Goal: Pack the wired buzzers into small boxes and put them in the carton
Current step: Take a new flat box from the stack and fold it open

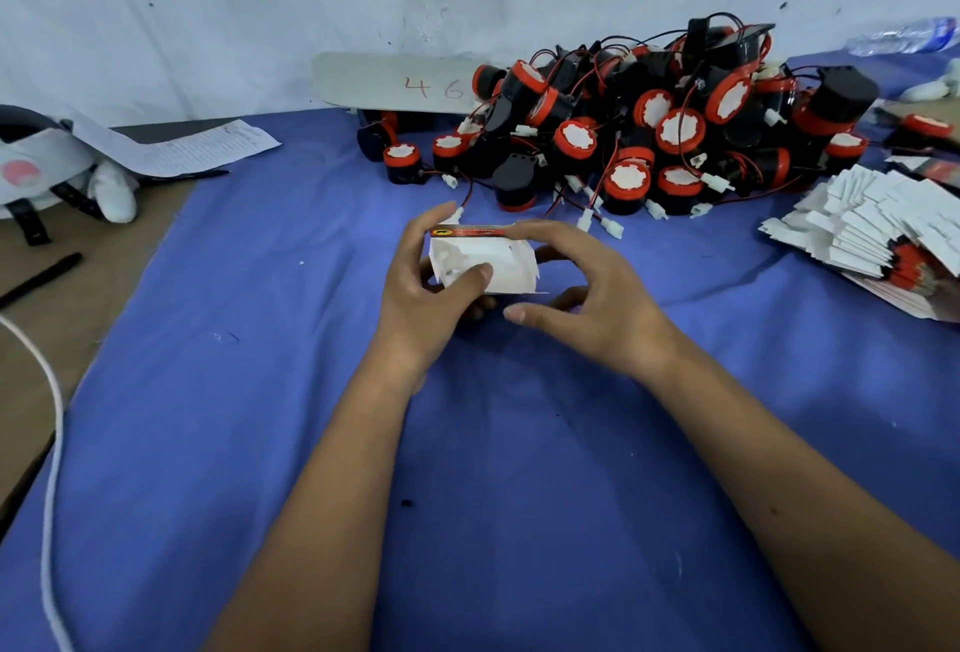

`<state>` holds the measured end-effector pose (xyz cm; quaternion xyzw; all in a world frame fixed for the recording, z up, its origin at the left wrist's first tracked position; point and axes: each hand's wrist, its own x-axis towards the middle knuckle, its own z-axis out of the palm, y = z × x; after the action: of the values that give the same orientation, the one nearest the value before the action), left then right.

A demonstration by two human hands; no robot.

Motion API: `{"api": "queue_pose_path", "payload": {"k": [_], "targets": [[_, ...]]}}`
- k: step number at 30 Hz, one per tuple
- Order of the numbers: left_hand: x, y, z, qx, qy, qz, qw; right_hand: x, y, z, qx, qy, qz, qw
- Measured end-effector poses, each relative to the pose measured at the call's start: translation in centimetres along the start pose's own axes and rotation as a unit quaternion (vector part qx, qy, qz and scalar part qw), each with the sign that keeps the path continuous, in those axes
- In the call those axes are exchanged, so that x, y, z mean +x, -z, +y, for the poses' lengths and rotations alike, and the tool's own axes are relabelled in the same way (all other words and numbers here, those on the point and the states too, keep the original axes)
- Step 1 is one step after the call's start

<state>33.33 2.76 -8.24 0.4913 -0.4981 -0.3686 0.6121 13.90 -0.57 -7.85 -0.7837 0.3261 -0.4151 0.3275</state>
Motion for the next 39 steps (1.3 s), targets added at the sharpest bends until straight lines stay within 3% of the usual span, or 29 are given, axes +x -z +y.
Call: {"api": "queue_pose_path", "payload": {"k": [3,9,16,20,24,30,34,39], "targets": [[0.0,0.2,0.0,-0.022,0.005,-0.049,0.999,0.2,0.0,0.2,0.025,-0.029,0.021,0.999],[0.0,0.4,-0.1,-0.045,0.026,-0.118,0.992,0.1,0.3,0.4,0.111,-0.053,-0.022,0.992],[-0.4,-0.6,0.2,0.034,-0.025,-0.09,0.995,0.7,-0.1,0.9,0.137,-0.08,0.073,0.985],[-0.7,-0.7,1.2,0.004,0.018,-0.114,0.993,0.7,0.0,1.1,0.146,-0.091,0.099,0.98],[-0.8,-0.8,1.9,-0.068,0.104,-0.144,0.982,0.6,0.0,0.7,0.153,-0.068,0.079,0.983],[-1.1,-1.4,1.6,-0.092,0.064,-0.117,0.987,0.2,-0.3,-0.2,0.187,-0.065,0.051,0.979],[-1.2,-1.7,1.5,-0.082,0.032,-0.081,0.993,0.2,-0.5,-0.6,0.156,-0.075,0.061,0.983],[-1.0,-2.1,0.9,-0.063,0.004,-0.048,0.997,0.3,-0.9,-0.6,-0.01,-0.001,0.067,0.998]]}}
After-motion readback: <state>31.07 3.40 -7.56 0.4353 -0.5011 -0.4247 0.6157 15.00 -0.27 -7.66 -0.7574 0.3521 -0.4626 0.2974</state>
